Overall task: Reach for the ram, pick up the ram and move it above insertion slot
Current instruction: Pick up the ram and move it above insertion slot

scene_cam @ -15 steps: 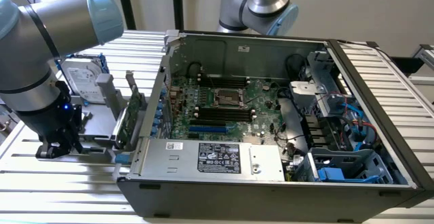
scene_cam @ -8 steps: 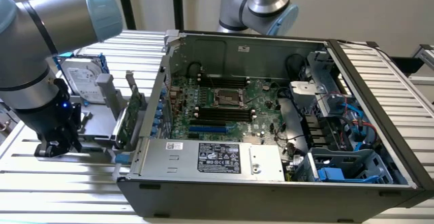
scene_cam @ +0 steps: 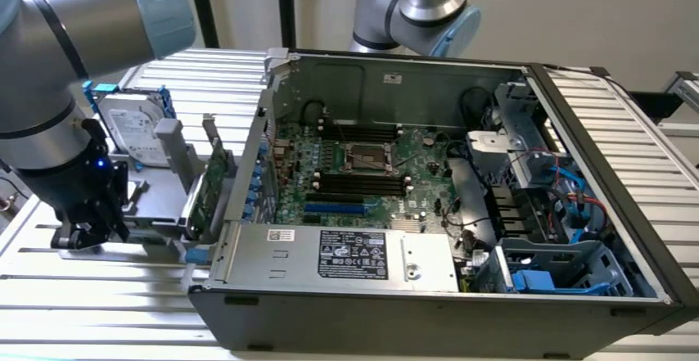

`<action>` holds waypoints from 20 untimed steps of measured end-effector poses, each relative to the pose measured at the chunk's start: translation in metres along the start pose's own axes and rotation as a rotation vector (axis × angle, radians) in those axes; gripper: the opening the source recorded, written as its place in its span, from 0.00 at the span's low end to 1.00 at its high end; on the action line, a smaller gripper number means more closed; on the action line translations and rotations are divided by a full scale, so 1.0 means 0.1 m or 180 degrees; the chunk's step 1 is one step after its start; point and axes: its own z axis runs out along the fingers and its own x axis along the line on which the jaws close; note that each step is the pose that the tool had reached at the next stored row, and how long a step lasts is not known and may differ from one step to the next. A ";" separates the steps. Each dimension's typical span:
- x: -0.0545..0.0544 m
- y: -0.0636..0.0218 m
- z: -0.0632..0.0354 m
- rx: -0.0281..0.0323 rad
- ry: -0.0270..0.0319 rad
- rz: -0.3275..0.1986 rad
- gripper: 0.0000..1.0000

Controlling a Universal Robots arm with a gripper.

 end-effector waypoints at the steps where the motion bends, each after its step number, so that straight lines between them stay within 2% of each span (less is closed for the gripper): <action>1: 0.00 0.001 -0.014 0.0000 0.0000 0.0000 0.14; 11: 0.00 0.008 -0.201 0.0000 -0.0004 -0.0007 0.14; 20: -0.01 0.004 -0.473 -0.0002 -0.0039 -0.0042 0.14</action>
